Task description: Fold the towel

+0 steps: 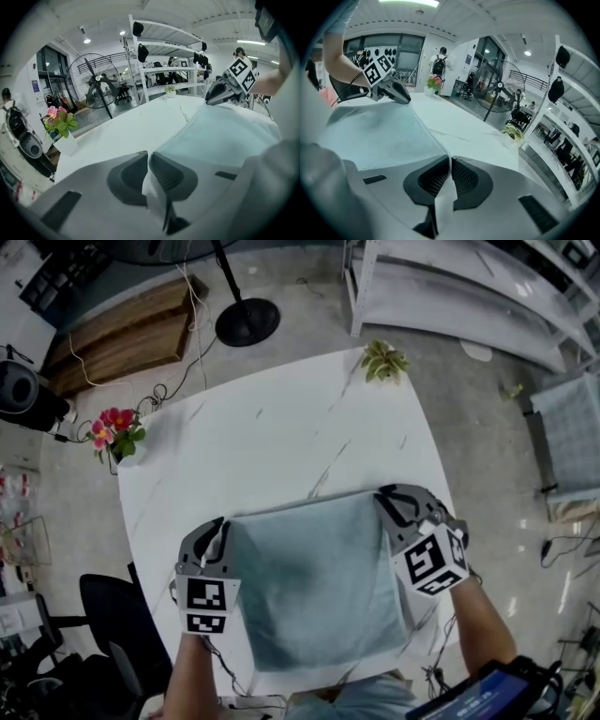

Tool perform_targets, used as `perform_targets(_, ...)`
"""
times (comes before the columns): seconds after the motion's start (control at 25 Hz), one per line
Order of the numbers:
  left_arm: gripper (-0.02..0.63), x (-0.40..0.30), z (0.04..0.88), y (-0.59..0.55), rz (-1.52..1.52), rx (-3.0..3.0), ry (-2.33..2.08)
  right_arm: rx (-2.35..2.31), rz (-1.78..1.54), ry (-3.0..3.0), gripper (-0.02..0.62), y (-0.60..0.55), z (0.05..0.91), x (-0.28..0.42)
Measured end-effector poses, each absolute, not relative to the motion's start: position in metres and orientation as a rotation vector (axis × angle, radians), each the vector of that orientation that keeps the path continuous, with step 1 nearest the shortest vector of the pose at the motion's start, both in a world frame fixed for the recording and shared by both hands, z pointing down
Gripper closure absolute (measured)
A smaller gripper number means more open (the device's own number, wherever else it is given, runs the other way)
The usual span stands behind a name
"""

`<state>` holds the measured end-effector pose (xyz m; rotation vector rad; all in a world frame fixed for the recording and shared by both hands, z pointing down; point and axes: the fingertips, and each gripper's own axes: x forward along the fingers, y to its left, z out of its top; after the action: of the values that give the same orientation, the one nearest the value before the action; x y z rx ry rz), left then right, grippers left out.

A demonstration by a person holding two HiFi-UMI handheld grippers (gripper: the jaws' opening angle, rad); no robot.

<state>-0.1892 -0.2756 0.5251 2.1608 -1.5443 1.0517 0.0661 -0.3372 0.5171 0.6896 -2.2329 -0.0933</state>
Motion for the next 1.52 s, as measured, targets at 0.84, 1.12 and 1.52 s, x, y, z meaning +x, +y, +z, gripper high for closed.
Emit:
perform_targets(0.84,0.310,-0.238,0.467,-0.272,0.733,2.114,-1.640,0.801,0.139,-2.471,0.436,-0.331,0.448,0.071)
perform_targets(1.12,0.581,-0.159,0.455,-0.138,0.853,2.439,-1.264,0.446,0.013,-2.434,0.580,-0.190,0.444,0.066)
perform_targets(1.52,0.583,-0.127,0.542,-0.040,1.060,2.452,-1.038,0.305,0.015,-2.187,0.581,-0.077,0.541,0.106)
